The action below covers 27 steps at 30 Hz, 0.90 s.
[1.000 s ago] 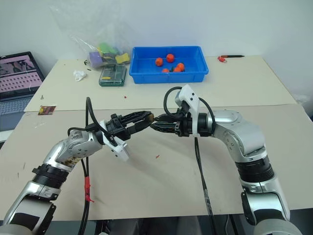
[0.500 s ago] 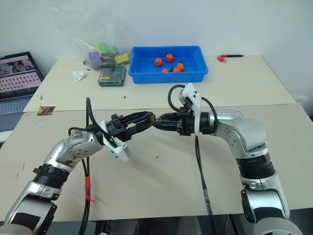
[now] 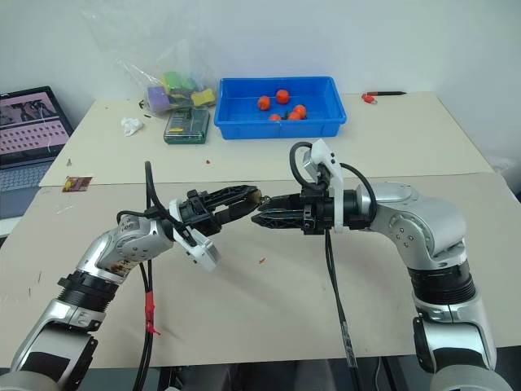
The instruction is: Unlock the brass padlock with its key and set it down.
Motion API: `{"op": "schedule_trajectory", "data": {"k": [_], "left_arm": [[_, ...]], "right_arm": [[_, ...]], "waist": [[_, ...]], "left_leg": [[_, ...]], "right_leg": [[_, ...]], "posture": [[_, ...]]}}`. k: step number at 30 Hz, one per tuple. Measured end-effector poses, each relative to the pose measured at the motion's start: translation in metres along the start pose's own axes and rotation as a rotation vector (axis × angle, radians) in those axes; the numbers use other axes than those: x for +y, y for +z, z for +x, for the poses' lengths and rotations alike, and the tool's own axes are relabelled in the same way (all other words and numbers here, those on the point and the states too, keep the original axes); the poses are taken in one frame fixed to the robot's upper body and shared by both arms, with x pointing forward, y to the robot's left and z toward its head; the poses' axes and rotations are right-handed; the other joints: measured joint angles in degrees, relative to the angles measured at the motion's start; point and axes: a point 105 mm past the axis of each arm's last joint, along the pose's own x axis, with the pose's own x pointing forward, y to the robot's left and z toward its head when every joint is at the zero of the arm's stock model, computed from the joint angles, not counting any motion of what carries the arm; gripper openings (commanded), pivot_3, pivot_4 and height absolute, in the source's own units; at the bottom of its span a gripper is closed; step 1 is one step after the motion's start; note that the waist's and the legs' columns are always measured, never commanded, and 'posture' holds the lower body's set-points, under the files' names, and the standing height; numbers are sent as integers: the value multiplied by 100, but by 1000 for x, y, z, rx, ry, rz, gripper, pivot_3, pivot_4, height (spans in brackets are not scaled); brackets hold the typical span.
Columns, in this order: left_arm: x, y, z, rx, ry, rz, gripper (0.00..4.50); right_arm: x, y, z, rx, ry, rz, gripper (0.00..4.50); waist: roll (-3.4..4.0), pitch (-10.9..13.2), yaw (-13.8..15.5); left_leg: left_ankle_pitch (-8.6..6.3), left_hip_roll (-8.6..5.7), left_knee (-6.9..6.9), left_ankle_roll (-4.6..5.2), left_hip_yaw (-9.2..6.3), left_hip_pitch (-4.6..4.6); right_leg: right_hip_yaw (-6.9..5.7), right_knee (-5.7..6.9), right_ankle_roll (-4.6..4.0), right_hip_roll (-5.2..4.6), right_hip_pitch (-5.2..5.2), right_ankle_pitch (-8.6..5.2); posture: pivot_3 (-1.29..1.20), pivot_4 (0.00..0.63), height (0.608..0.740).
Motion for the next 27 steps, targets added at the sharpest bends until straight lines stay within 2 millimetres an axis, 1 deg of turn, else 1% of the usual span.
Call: {"op": "schedule_trajectory", "data": {"k": [2,6,8,11,15,19,27], "left_arm": [[-1,-1,1,5,1,-4,847],[-2,0,2,2,-1,-5,847],[-2,0,2,3,-2,-4,847],[-3,0,2,3,-6,-1,847],[-3,0,2,3,-8,1,847],[-4,-1,1,5,-11,1,847],[-5,0,1,0,-16,4,847]], "right_arm": [[-5,-1,-1,5,-18,-8,1871],[-19,-8,-14,46,-85,-15,1871],[-23,-9,-18,58,-100,-15,1871],[-20,-6,-19,55,-75,-21,1871],[-14,5,-17,34,-35,-44,1871],[-13,7,-17,29,-34,-46,1871],[-11,17,-8,7,-11,-74,1871]], "waist": [[0,0,0],[0,0,4],[0,0,-7],[0,0,-13],[0,0,-1],[0,0,5],[0,0,1]], "left_leg": [[0,0,1,0,0,0],[0,0,0,0,1,0],[0,1,-1,0,1,0],[0,2,0,0,4,0],[0,2,1,1,4,0],[-1,1,1,1,3,-1],[-1,2,0,1,3,0]], "right_leg": [[0,0,0,0,1,0],[0,-1,0,0,1,0],[0,-2,0,1,0,0],[0,-3,0,1,0,0],[1,-2,0,1,0,0],[0,-3,0,0,0,0],[0,-2,0,0,0,0]], "posture": [[0,150,740],[0,150,740],[0,150,740],[0,150,740],[0,150,740],[0,150,740],[0,150,740]]}}
